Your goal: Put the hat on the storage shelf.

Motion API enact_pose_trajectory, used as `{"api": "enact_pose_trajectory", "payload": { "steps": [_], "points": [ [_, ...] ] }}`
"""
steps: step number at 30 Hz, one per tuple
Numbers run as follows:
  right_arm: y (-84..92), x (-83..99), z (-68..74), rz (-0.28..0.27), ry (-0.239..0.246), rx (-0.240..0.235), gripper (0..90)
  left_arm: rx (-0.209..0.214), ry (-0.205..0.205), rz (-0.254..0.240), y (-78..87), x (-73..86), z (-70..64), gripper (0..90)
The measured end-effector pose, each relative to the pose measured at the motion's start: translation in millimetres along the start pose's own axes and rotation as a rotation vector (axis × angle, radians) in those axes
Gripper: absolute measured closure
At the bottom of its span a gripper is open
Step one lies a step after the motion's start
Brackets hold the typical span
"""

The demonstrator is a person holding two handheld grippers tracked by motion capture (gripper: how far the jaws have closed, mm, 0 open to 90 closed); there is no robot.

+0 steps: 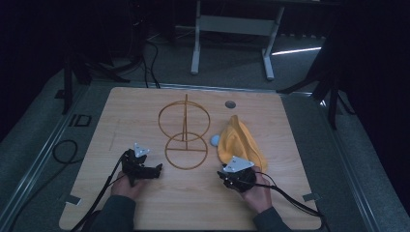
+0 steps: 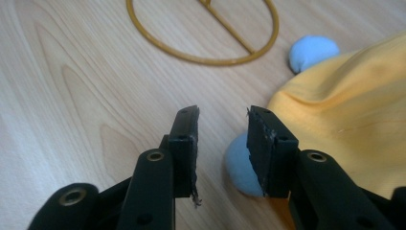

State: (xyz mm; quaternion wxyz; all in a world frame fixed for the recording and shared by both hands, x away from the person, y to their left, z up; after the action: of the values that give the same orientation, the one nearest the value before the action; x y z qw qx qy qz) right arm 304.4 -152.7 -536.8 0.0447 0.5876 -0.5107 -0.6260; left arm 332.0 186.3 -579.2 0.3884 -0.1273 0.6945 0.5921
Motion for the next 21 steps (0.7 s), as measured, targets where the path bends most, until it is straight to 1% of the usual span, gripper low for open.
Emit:
{"api": "enact_pose_trajectory", "payload": {
  "steps": [2, 3, 4, 5, 8, 10, 12, 15, 16, 18, 19, 21],
  "points": [
    [-3.4, 1.9, 0.1, 0.020, 0.005, 0.016, 62.6, 0.000, 0.000, 0.000, 0.0, 0.0, 0.0, 1.9],
    [-3.4, 1.9, 0.1, 0.020, 0.005, 0.016, 62.6, 0.000, 0.000, 0.000, 0.0, 0.0, 0.0, 1.9],
    [-5.2, 2.9, -0.5, 0.027, 0.004, 0.028, 61.2, 0.000, 0.000, 0.000, 0.0, 0.0, 0.0, 1.9],
    [-8.1, 5.0, -2.3, 0.042, -0.004, 0.043, 58.5, 0.000, 0.000, 0.000, 0.0, 0.0, 0.0, 1.9],
    [-9.8, 7.6, -4.7, 0.043, -0.022, 0.051, 57.6, 0.000, 0.000, 0.000, 0.0, 0.0, 0.0, 1.9],
    [-11.9, 8.4, -6.5, 0.056, -0.030, 0.059, 57.3, 0.000, 0.001, 0.000, 0.0, 0.0, 0.0, 1.9],
    [-15.2, 10.2, -8.5, 0.064, -0.052, 0.060, 56.7, 0.000, 0.001, 0.000, 0.0, 0.0, -0.1, 1.9],
    [-19.8, 14.8, -13.6, 0.091, -0.116, 0.056, 54.6, 0.000, 0.001, 0.000, 0.0, 0.0, -0.1, 1.9],
    [-20.6, 16.1, -15.4, 0.096, -0.138, 0.048, 52.9, 0.000, 0.001, -0.001, 0.0, 0.0, -0.1, 1.9],
    [-21.4, 18.3, -19.2, 0.096, -0.181, 0.037, 52.5, 0.000, 0.001, 0.000, 0.0, 0.0, -0.1, 1.9],
    [-21.8, 19.1, -20.8, 0.099, -0.192, 0.040, 52.3, 0.000, 0.000, 0.000, 0.0, 0.0, 0.0, 1.9],
    [-22.6, 20.1, -21.7, 0.104, -0.189, 0.050, 52.4, 0.000, 0.001, 0.000, 0.0, 0.0, -0.1, 1.9]
  ]
}}
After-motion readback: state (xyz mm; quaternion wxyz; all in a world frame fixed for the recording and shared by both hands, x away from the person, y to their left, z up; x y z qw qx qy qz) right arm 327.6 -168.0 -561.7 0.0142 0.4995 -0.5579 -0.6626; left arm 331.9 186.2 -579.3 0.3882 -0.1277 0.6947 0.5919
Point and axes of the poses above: each handheld gripper's, and its own axes: y roughly backward along the jaws, x roughly out of its underside, z roughly to its left, the point moved 2 cm from there along -y, roughly forward along the jaws
